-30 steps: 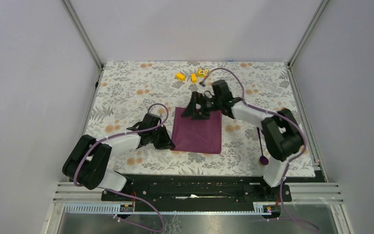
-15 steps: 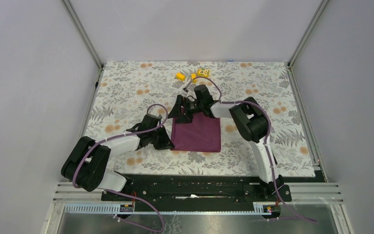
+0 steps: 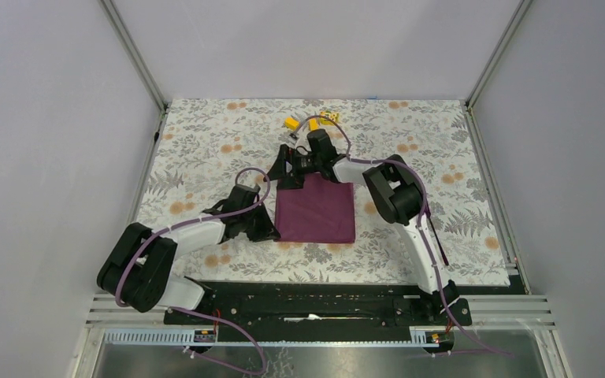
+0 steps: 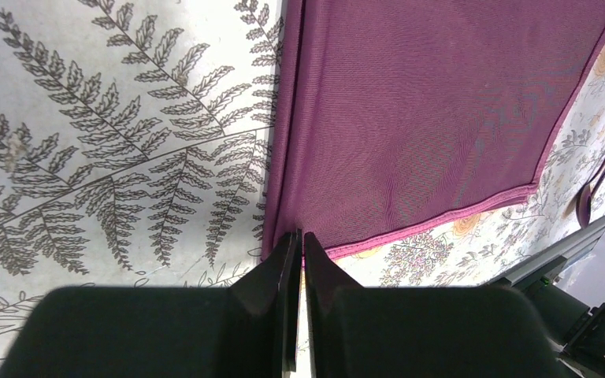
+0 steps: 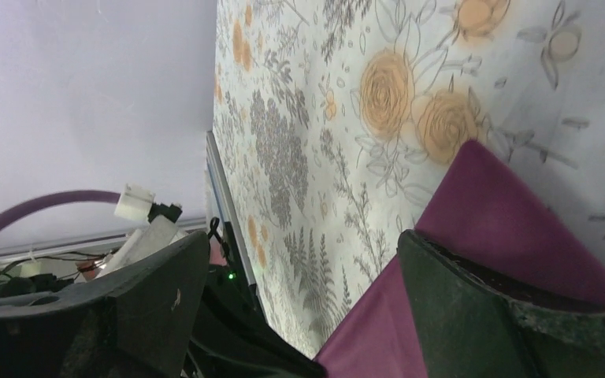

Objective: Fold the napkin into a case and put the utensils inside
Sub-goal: Smooth out the square-folded napkin at the center of the board.

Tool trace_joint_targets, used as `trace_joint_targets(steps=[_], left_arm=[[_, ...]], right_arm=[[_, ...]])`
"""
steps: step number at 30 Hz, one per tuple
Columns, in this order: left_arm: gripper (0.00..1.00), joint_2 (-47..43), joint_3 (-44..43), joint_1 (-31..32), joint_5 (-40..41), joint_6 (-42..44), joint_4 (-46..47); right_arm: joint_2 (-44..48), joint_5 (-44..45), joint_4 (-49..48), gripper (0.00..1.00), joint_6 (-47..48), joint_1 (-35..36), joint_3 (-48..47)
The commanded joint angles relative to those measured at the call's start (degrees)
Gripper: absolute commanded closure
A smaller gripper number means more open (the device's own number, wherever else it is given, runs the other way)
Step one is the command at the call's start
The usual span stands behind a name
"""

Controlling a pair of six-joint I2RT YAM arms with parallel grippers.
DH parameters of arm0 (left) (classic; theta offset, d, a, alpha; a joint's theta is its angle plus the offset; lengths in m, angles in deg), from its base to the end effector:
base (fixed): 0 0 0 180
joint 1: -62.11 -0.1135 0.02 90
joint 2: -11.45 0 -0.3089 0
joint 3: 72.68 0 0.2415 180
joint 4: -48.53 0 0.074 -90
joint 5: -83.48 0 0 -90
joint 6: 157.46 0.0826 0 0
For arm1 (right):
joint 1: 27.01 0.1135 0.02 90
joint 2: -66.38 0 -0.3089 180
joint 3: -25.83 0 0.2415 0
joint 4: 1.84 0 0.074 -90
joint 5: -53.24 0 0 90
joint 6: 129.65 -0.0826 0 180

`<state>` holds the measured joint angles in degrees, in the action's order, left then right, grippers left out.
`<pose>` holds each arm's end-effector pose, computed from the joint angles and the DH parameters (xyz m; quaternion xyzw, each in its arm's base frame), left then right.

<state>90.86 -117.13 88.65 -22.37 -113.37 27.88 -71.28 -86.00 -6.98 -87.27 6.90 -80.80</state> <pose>0.2116 -0.1309 0.1521 -0.1190 0.9396 -0.2793 0.1584 0.4384 0.3701 0.1412 -0.1276 0.7914 0.5825 0.1349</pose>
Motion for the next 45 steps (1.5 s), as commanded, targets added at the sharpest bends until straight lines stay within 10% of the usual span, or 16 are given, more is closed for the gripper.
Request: trace_joint_targets(steps=[1,18,30,45], left_arm=[[0.9,-0.3,3.4,-0.3,5.6,1.6,-3.1],[0.85,-5.3,-2.8,-0.2,1.0,1.5,-8.5],[0.71,1.7,-12.6,-1.7,-5.9,1.2,-3.5],[0.76,6.2,-2.9,-7.5,-2.9,2.5,1.3]], right_arm=[[-3.4,1.7,1.3,0.04,1.0,-1.5,-4.5],[-8.5,0.4,22.5,0.01,8.7,-9.8,-30.9],[16.4,-3.4,13.2,0.0,9.3,-15.6,5.9],[8.2,-8.9,-3.5,0.02,6.1,-23.6,17.9]])
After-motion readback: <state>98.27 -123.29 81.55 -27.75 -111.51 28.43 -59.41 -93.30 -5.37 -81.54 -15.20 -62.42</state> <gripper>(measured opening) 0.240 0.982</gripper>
